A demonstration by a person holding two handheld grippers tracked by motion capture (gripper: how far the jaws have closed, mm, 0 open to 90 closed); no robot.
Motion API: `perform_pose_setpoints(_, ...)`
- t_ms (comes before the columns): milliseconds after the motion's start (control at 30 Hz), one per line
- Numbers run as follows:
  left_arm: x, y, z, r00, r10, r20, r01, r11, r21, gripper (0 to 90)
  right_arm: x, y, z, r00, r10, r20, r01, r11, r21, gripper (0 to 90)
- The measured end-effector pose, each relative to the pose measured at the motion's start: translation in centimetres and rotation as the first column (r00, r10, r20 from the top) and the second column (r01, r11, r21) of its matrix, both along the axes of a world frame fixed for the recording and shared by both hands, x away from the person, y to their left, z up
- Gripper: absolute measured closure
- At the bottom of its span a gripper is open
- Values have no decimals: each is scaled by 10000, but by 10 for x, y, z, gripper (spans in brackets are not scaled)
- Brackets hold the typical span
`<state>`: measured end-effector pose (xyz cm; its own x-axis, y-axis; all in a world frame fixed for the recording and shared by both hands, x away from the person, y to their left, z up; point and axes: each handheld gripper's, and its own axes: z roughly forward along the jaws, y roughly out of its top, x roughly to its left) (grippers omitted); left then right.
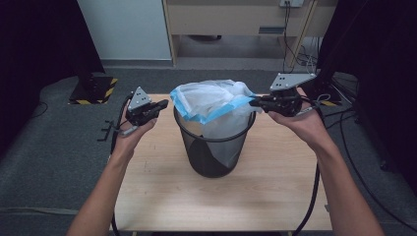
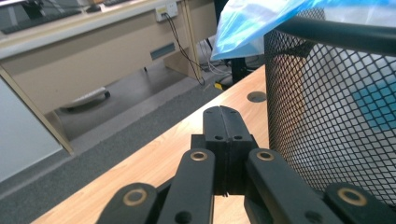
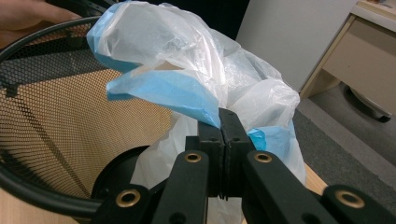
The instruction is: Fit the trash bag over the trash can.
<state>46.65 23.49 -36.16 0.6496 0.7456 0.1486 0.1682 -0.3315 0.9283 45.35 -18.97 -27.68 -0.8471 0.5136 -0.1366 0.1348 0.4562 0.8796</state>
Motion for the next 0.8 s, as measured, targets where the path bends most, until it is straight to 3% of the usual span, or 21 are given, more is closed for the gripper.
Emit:
perform_pose_setpoints(33,0,1,0,9998,44,176,-44,10000,-26,885,1,0,0,10000,0,-16,0,10000,14,894)
perform_pose_setpoints(67,0,2,0,9992,97,390,-97,10000,-11,804,2,1,-1,10000,-14,-69,15,10000,94,894)
perform_pose_setpoints(200,0,0,3,9963,-249,823,232,9995,218,758,8,6,0,9998,-30,-176,31,10000,67,894)
perform_pose_setpoints(233,2,0,5,9911,-489,1236,458,9986,281,730,8,7,0,9999,-25,-163,26,10000,76,894)
perform_pose_setpoints(267,-1,-1,6,9943,-321,1012,308,9994,140,710,9,8,1,9998,3,-193,-3,10000,43,894)
perform_pose_setpoints(400,-1,-3,9,9917,-269,1258,251,9996,162,587,10,12,2,9997,35,-244,-35,10000,-9,894)
perform_pose_setpoints(533,1,-5,12,9852,-616,1596,564,9977,372,576,12,16,4,9996,92,-280,-90,9999,61,893)
perform_pose_setpoints(800,6,-9,18,9759,-1052,1912,948,9935,631,588,18,25,8,9993,124,-340,-124,9999,12,893)
